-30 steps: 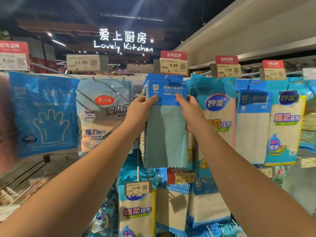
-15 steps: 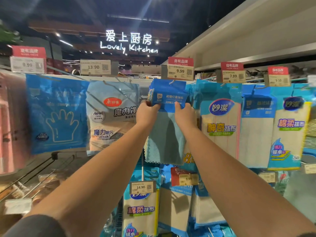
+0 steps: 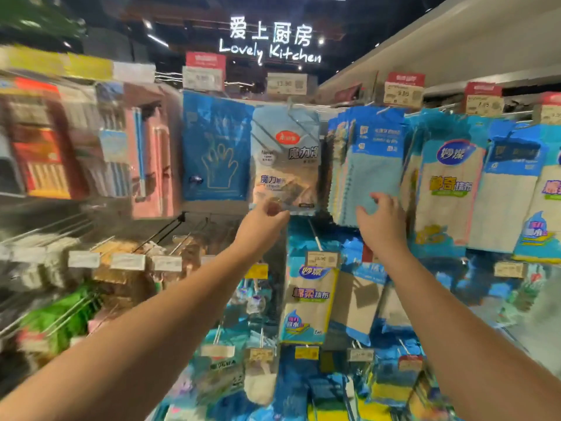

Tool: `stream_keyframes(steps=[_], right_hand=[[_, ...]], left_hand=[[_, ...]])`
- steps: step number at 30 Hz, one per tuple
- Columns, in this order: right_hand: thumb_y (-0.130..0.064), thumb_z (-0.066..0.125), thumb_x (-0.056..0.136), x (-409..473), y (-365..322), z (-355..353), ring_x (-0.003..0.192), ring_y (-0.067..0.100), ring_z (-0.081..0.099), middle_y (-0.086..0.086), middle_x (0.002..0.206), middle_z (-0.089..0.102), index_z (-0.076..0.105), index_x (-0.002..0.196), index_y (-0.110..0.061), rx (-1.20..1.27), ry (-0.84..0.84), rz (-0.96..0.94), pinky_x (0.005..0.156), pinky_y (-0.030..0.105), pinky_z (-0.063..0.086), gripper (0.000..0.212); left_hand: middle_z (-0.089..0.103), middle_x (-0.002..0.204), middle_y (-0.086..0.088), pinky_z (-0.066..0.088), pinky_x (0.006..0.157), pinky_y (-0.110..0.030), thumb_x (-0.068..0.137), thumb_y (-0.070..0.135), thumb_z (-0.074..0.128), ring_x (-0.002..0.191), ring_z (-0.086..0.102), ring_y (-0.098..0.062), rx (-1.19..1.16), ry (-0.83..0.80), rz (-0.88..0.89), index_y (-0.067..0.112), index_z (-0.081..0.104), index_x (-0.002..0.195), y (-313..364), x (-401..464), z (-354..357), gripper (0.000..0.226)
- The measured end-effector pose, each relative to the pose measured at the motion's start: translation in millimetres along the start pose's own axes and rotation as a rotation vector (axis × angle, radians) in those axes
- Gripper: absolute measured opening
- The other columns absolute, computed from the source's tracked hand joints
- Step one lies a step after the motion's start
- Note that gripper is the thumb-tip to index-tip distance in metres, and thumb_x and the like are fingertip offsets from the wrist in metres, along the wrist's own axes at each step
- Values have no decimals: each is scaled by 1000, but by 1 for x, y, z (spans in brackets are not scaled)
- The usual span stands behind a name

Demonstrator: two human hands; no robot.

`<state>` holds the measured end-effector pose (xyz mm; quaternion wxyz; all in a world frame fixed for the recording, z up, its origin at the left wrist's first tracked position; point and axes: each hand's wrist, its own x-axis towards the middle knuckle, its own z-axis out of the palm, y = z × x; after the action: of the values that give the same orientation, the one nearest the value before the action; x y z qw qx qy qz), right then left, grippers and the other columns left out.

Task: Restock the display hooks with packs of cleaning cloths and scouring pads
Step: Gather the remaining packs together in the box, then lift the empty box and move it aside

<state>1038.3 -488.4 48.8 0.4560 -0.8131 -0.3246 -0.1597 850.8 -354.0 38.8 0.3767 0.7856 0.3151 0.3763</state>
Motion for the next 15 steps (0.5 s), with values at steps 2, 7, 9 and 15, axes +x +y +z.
stream_keyframes(steps=[2,7,9,15], right_hand=[[-26,61,93,-53,-21,21,119,32,54,15,128,56,59,128,-10,54,-152,0,104,42,42,38],[-26,57,97,-203,-90,89,103,22,59,7,117,65,64,122,-11,87,-569,-57,87,34,45,30],[-28,56,99,-261,-119,115,97,15,55,2,114,65,65,120,-12,74,-737,-90,81,27,39,28],[-27,56,98,-424,-206,187,97,20,60,2,105,65,67,110,-14,69,-1112,-213,83,32,45,21]], left_hand=[[69,112,0,52,90,-35,96,32,63,100,64,-20,48,8,-64,15,65,120,-33,-46,-41,30],[72,101,-1,53,71,-33,94,33,65,87,68,-23,116,7,-282,19,67,111,-128,-174,-154,22],[71,103,-2,50,76,-32,95,31,64,90,65,-22,189,37,-371,17,67,110,-162,-227,-200,21],[66,100,7,45,79,-28,98,29,57,92,61,-13,221,236,-691,21,64,112,-244,-383,-328,17]])
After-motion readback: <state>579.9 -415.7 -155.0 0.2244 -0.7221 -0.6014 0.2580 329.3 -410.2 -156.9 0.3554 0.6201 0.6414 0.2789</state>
